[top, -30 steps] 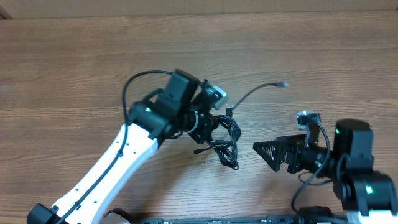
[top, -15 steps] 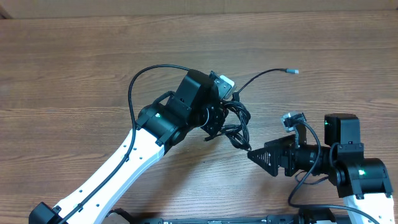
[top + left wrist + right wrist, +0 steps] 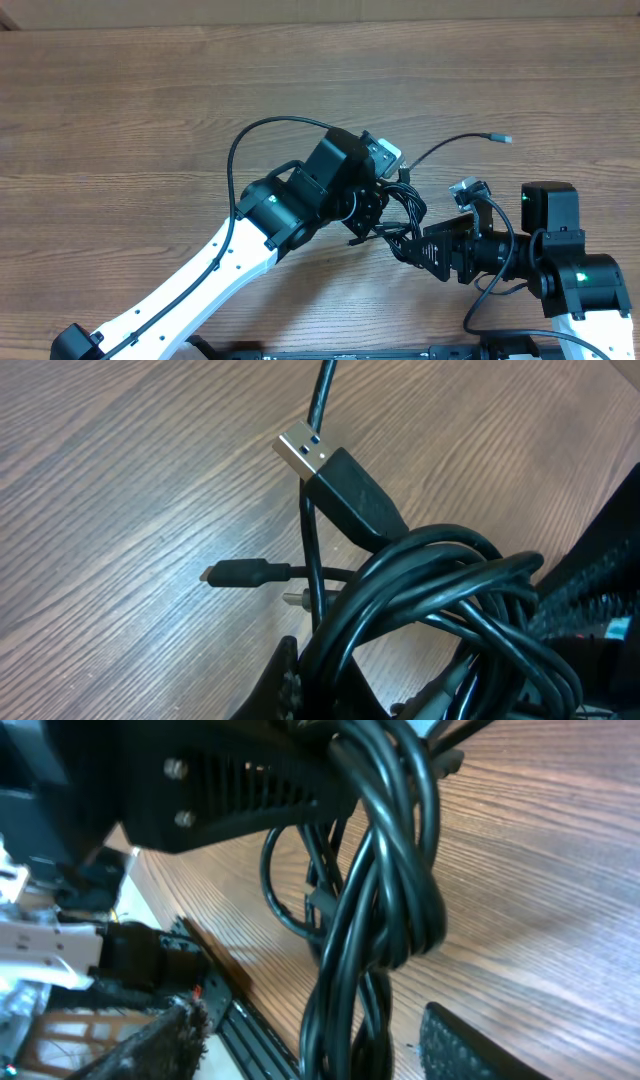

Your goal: Untangle cables

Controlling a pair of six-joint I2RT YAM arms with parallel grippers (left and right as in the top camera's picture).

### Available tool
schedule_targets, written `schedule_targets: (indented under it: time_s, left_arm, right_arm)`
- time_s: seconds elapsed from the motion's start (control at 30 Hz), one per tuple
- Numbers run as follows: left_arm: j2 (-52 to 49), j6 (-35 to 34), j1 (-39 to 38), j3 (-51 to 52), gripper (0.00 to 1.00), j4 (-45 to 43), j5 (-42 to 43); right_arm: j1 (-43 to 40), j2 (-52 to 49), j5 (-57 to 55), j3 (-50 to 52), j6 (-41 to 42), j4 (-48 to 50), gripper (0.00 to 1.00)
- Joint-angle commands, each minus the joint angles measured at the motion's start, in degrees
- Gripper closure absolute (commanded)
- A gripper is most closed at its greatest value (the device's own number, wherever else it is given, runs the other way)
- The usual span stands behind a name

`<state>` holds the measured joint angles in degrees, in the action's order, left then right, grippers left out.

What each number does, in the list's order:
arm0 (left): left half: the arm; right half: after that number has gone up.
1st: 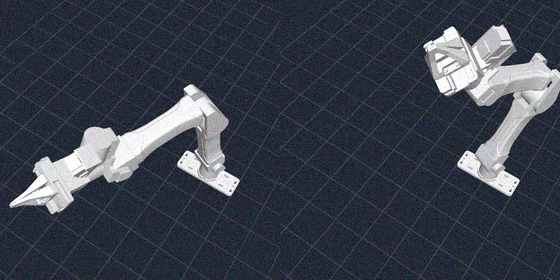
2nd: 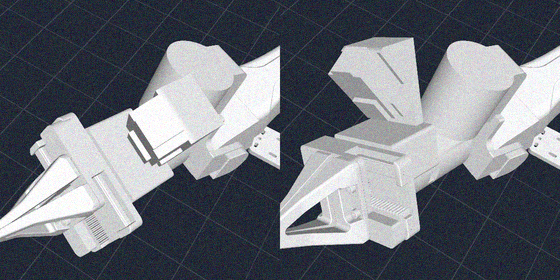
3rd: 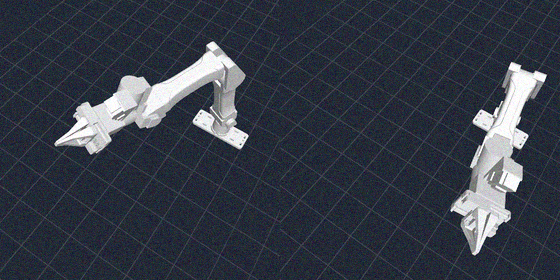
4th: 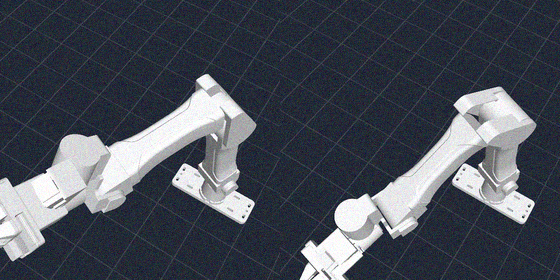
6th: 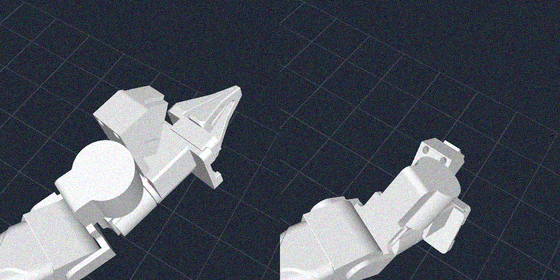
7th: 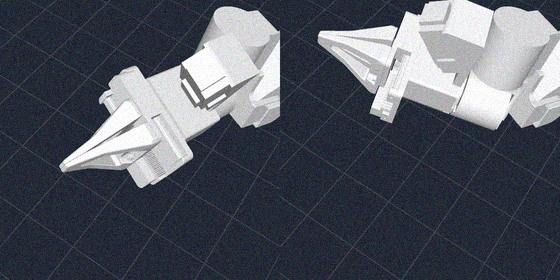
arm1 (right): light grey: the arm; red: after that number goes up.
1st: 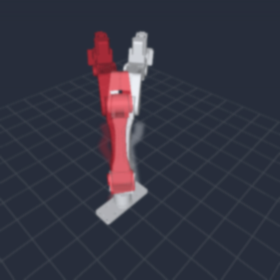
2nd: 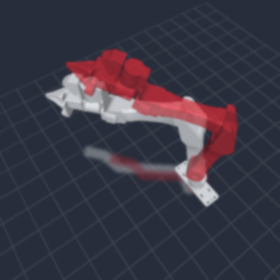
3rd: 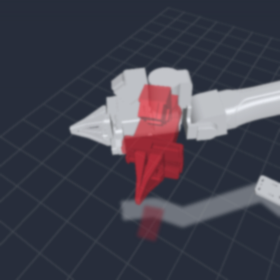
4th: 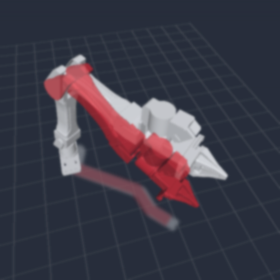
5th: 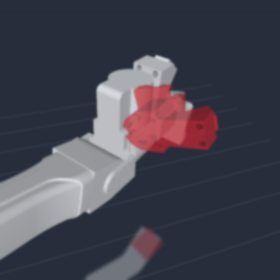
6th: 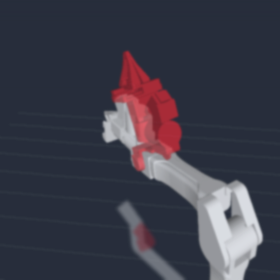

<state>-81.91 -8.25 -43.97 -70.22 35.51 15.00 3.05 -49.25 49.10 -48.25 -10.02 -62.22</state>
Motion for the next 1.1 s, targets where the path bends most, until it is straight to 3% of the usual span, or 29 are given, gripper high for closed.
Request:
schedule_targets:
  time_s: [0.0, 0.27, 0.73, 0.9, 1.07]
  left_arm:
    - [1.5, -0.6, -0.3, -1.5, 0.96, -0.3, 1.2]
    - [1.5, -1.2, -0.3, -1.5, 0.96, -1.6, 2.8]
    - [1.5, -2.8, -0.3, -1.5, 0.96, -2.9, 0.5]
    - [1.5, -18.1, -0.3, -1.5, 0.96, -3.0, -10.1]
    - [1.5, -26.3, -0.3, -1.5, 0.96, -3.0, -14.2]
  right_arm:
    - [0.3, 0.2, -0.6, -1.3, -0.6, 0.2, 0.51]
    - [0.3, 0.2, -0.6, -1.3, -0.6, -0.1, 0.9]
    - [0.3, 0.1, -0.5, -1.3, -0.8, -1.2, 0.96]
    - [0.3, 0.1, 0.1, -1.3, -0.8, -2.2, 0.96]
    - [0.3, 0.1, 2.4, -1.3, -1.6, -2.3, 0.96]
